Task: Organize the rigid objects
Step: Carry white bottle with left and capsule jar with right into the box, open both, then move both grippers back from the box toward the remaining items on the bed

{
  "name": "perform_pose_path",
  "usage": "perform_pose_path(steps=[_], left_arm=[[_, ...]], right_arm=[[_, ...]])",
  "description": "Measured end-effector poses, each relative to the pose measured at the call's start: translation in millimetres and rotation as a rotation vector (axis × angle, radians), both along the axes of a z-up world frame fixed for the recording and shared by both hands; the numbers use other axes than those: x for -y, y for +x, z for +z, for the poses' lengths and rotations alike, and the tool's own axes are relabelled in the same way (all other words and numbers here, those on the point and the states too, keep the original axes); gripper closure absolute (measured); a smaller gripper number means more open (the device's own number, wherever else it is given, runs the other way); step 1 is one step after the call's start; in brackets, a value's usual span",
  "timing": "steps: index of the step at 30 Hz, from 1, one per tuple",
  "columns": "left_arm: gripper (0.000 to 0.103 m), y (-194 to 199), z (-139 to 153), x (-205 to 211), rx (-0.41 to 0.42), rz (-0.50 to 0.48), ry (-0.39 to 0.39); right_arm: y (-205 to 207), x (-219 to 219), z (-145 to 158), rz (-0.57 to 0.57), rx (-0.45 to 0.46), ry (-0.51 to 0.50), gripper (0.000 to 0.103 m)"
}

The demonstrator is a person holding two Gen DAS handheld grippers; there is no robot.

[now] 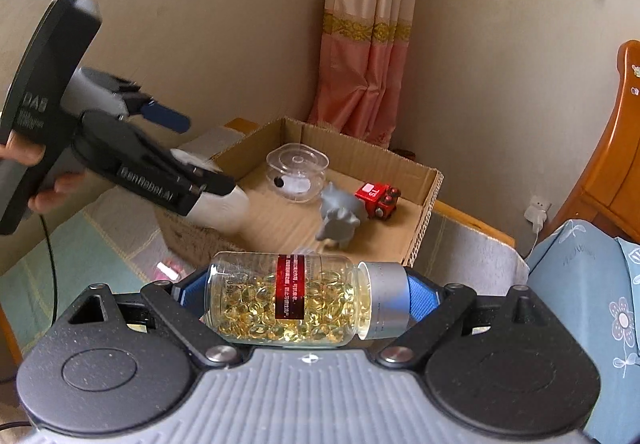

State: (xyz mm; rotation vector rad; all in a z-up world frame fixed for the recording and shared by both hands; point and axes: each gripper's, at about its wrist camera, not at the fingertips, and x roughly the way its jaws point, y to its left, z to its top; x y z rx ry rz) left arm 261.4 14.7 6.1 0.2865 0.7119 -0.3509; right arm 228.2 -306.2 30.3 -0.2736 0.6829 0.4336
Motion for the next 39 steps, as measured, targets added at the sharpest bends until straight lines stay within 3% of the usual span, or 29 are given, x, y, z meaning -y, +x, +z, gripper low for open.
perform_pose_path(steps=[4, 14, 22, 23, 24, 39], left_arm=[[0.007, -12.8, -0.5, -9.7, 0.001, 0.003, 0.001], [0.006, -44.5, 1.4, -48.5, -0.003, 0.078, -0.061], [0.006, -53.0, 0.5, -75.2, -0.013, 0.136, -0.109], [0.006, -54.3, 0.5, -76.7, -0.016, 0.138, -0.112], [0.006, -55.3, 0.2, -77.9, -0.018, 0.139, -0.114], [0.003, -75.8, -8.3, -72.1, -0.054, 0.153, -0.144]], right_arm=[[13.0, -5.4, 1.0, -0.001, 0.004, 0.0, 0.007], [49.8, -38.5, 1.3, 0.018, -0.001, -0.019, 0.007], [80.0, -69.8, -12.6, 0.107, -0.034, -0.054, 0.007], [81.9, -71.6, -15.8, 0.103, -0.043, -0.056, 0.004], [81.8, -72.6, -18.3, 0.09, -0.044, -0.058, 0.0], [18.4, -49.9, -21.6, -0.007, -0.048, 0.012, 0.0]])
